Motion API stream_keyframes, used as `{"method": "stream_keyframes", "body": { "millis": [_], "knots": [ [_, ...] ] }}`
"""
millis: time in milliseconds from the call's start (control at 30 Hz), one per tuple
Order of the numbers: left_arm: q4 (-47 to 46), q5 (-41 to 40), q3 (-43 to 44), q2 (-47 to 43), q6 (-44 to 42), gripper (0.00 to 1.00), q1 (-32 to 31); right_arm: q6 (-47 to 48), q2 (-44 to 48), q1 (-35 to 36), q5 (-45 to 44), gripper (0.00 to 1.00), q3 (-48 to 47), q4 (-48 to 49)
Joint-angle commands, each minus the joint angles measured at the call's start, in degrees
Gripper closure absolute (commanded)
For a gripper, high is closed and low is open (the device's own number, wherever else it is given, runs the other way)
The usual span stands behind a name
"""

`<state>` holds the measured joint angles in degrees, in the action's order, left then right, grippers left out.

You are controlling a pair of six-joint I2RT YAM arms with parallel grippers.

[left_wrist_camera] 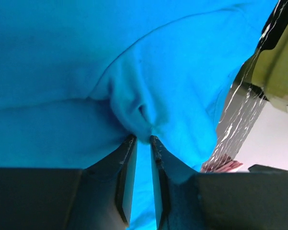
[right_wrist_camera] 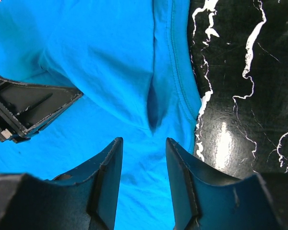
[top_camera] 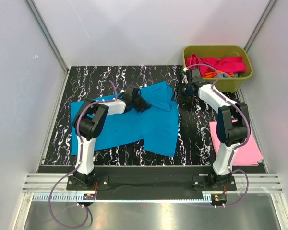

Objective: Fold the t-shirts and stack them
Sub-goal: Fold the tshirt

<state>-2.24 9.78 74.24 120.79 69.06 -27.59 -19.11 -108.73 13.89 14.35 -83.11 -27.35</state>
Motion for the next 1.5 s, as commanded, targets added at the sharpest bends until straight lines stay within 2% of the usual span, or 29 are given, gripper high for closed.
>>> {"method": "stream_keyframes", "body": {
  "millis": [0,200,333,467,667,800,867,1067,1300,1333,1367,1400,1467],
  "knots": [
    [-0.2,-2.5,3.6,1.4,1.1,0.77,-0.3,-0.5,-0.3,0.3,1.0,0.52,-0.5,2.3],
    [1.7,-1.6,5.6,3.0,1.4,0.8,-0.4,-0.7,-0.7,0.3,1.0,0.53,0.1,2.7],
    [2.1,-1.3,5.5,2.6,0.6,0.88,-0.4,-1.1,-1.8,0.3,2.6,0.52,0.1,3.1],
    [5.2,-1.3,6.0,1.0,-1.6,0.91,-0.4,-1.3,-3.5,0.3,5.1,0.5,0.1,3.4],
    [7.5,1.0,6.4,0.2,-1.2,0.93,-0.4,-1.5,-5.5,0.3,6.9,0.54,1.0,4.2],
    [8.0,1.9,7.0,0.5,-2.6,0.85,-0.4,-1.5,-6.1,0.4,7.3,0.55,2.2,4.9],
    [8.3,2.1,7.6,0.8,-3.0,0.85,-0.3,-1.4,-6.6,0.6,8.0,0.54,2.8,5.2],
    [9.2,2.3,8.6,0.7,-3.8,0.94,-0.3,-1.3,-7.2,0.9,8.6,0.56,3.6,6.1],
    [10.5,2.8,8.8,-0.2,-5.3,0.98,0.3,-2.4,-8.0,0.9,8.9,0.72,2.4,6.6],
    [10.7,2.9,8.8,-0.5,-5.5,0.98,0.5,-2.5,-8.0,0.9,9.0,0.77,2.4,6.7],
    [11.2,3.0,8.8,-1.0,-5.7,0.99,0.6,-2.8,-7.8,0.9,9.0,0.92,2.2,6.7],
    [11.6,3.4,8.7,-1.3,-6.3,1.0,0.9,-2.9,-7.6,0.9,8.9,0.97,2.2,6.6],
    [12.6,3.8,8.5,-2.6,-7.2,1.0,1.3,-4.0,-5.9,0.9,7.3,1.0,2.7,6.4]
  ]
}}
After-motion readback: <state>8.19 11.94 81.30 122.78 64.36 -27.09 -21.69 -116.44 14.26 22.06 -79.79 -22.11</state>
